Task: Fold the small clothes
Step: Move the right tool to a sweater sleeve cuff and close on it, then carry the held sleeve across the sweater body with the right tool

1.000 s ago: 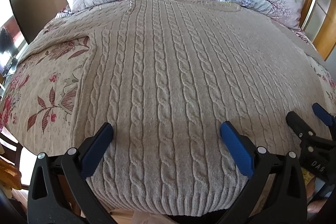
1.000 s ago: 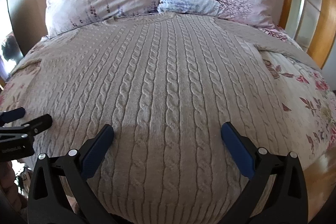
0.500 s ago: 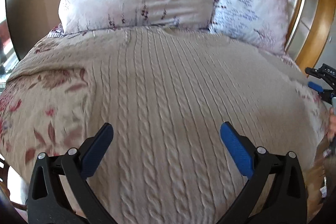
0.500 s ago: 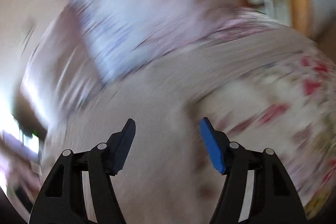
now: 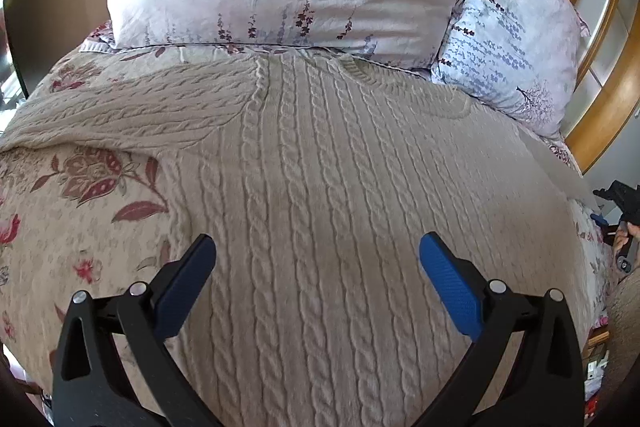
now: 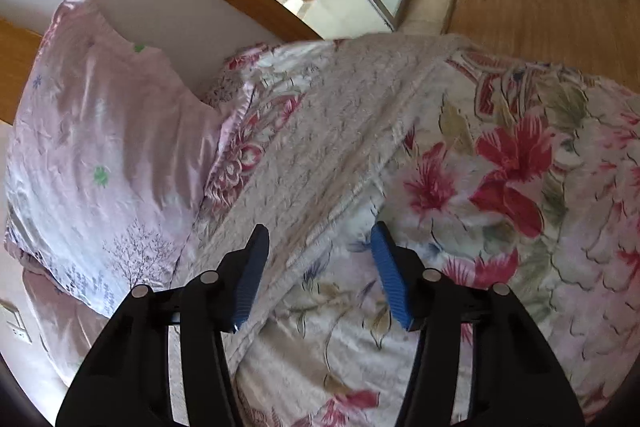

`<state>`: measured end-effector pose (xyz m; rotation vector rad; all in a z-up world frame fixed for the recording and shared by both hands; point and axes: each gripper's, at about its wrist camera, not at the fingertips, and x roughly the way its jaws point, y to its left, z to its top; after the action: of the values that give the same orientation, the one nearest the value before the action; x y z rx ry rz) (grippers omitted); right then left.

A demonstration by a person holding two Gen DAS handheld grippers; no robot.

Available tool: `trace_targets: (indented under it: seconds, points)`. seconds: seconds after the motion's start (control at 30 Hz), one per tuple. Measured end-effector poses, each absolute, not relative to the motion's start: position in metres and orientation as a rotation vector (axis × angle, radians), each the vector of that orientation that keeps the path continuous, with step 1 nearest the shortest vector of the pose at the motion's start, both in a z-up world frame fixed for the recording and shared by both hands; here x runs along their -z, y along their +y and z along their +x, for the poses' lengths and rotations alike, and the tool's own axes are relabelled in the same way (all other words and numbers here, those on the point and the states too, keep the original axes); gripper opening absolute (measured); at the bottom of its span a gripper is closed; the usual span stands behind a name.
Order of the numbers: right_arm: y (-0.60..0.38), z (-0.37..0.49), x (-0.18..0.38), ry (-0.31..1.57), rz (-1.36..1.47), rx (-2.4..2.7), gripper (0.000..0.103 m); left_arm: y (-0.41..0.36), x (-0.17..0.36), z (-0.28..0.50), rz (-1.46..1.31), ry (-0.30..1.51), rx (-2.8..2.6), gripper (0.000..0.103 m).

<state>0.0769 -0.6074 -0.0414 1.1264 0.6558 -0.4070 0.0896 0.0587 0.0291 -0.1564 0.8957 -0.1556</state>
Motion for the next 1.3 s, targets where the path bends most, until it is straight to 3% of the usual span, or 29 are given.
trace_targets:
  seconds: [0.23, 0.4, 0.6, 0.87, 0.97, 1.2, 1.27, 1.3]
  points:
    - [-0.613, 0.08, 0.046, 0.631, 1.09, 0.405, 0.034, 0.048, -0.028, 0.102, -0.21, 0.904, 0.225, 0.098]
    - [-0.614, 0.086, 0.049, 0.638, 1.028, 0.434, 0.01, 0.042, -0.027, 0.107, -0.242, 0.916, 0.271, 0.092]
    - [-0.588, 0.091, 0.005, 0.558, 0.81, 0.424, 0.008, 0.045, -0.027, 0.111, -0.281, 0.929, 0.293, 0.081]
    - [-0.465, 0.114, -0.072, 0.458, 0.514, 0.081, 0.008, 0.051, -0.031, 0.116, -0.326, 0.934, 0.295, 0.074]
    - [-0.401, 0.13, -0.064, 0.536, 0.438, -0.092, 0.008, 0.048, -0.034, 0.12, -0.341, 0.934, 0.303, 0.073]
    - [-0.298, 0.163, 0.017, 0.883, 0.346, -0.268, 0.01, 0.038, -0.034, 0.127, -0.359, 0.96, 0.34, 0.072]
    - [-0.306, 0.162, 0.015, 0.883, 0.409, -0.283, 0.017, 0.037, -0.032, 0.128, -0.366, 0.972, 0.352, 0.072]
    - [-0.311, 0.161, 0.013, 0.889, 0.444, -0.296, 0.031, 0.037, -0.031, 0.129, -0.367, 0.977, 0.355, 0.072]
